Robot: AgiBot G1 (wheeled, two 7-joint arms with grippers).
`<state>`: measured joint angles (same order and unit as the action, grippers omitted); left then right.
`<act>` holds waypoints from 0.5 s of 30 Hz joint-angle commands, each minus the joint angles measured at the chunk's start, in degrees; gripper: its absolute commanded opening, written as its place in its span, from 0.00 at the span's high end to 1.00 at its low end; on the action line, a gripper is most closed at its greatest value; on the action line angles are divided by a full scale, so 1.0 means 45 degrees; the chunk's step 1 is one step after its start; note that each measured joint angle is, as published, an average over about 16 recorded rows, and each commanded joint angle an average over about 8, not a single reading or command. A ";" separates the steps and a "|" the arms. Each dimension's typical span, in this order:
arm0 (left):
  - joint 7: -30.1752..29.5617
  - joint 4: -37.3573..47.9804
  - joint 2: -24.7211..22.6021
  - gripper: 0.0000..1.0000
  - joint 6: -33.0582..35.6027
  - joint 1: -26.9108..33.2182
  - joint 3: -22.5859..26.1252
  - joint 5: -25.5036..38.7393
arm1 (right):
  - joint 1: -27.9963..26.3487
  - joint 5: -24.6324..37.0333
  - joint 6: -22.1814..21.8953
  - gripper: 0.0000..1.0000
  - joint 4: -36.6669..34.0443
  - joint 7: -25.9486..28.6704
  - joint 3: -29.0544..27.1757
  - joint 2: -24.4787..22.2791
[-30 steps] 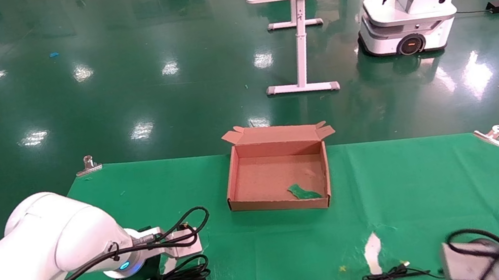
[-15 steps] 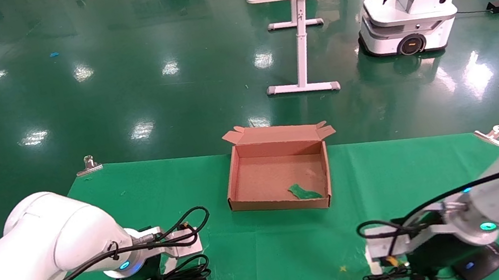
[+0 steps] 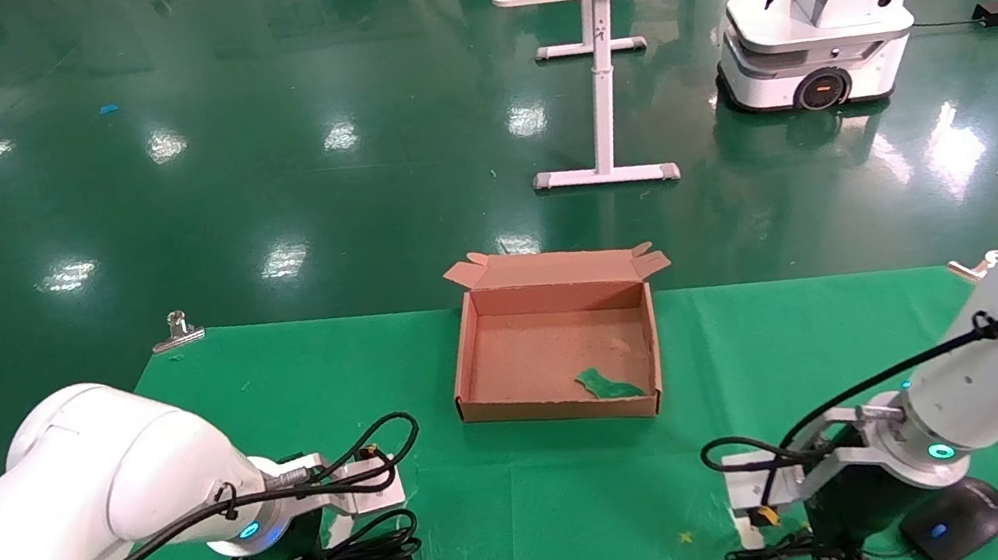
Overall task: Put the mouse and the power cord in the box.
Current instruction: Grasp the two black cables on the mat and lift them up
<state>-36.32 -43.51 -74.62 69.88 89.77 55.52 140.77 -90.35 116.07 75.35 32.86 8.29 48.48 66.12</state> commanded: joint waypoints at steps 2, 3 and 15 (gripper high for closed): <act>0.0000 0.0003 -0.0001 1.00 -0.0002 0.0000 0.0001 -0.0004 | -0.0030 0.0030 -0.0032 1.00 -0.0092 -0.0015 0.0015 0.0027; 0.0000 0.0003 0.0000 1.00 -0.0001 0.0000 0.0001 -0.0005 | -0.0022 0.0017 -0.0020 1.00 -0.0052 -0.0007 0.0009 0.0010; -0.0001 -0.0003 0.0006 1.00 0.0003 0.0000 -0.0004 -0.0009 | 0.0057 -0.0089 0.0079 1.00 0.0242 0.0048 -0.0038 -0.0112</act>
<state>-36.32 -43.53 -74.59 69.89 89.77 55.51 140.73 -90.11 115.69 75.69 33.90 8.50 48.32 65.63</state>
